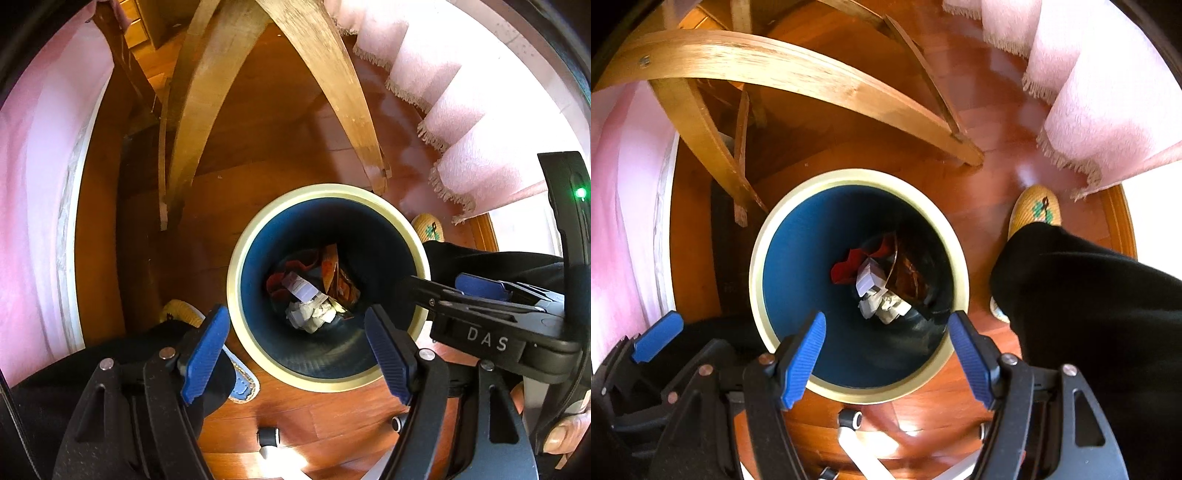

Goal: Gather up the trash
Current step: 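Raise both grippers from the bin back toward the table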

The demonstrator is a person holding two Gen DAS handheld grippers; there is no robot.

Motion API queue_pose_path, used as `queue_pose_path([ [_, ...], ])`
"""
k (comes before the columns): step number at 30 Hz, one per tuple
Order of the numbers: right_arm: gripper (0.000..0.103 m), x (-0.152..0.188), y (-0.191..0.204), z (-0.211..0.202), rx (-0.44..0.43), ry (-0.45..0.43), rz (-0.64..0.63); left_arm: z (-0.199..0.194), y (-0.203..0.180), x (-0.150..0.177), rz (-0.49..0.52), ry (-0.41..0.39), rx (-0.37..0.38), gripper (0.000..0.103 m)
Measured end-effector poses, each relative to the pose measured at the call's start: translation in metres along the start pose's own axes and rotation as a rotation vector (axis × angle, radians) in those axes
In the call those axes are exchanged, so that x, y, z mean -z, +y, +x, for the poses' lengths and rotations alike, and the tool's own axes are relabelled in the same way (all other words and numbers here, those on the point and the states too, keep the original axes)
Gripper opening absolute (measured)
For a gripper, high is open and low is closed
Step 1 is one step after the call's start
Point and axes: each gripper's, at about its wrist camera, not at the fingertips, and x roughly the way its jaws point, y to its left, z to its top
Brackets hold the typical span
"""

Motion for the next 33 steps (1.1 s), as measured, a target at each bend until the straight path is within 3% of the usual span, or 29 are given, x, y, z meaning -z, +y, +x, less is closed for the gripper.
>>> queue_pose_path([
  [11, 0.070, 0.028, 0.018, -0.041, 0.028, -0.050, -0.126, -0.047, 0.002, 0.017, -0.010, -0.100, 0.024, 0.074],
  [21, 0.070, 0.057, 0.021, -0.112, 0.061, -0.088, -0.269, -0.117, -0.006, 0.050, 0.092, -0.139, 0.069, 0.074],
  [26, 0.070, 0.067, 0.021, -0.151, 0.032, -0.089, -0.310, -0.166, -0.008, 0.061, 0.167, -0.231, 0.032, 0.074],
  [30, 0.070, 0.077, 0.033, -0.188, 0.018, -0.131, -0.376, -0.207, -0.004, 0.056, 0.168, -0.324, 0.004, 0.074],
  [33, 0.070, 0.080, 0.043, -0.218, -0.006, -0.173, -0.404, -0.238, 0.001, 0.043, 0.132, -0.378, 0.027, 0.074],
])
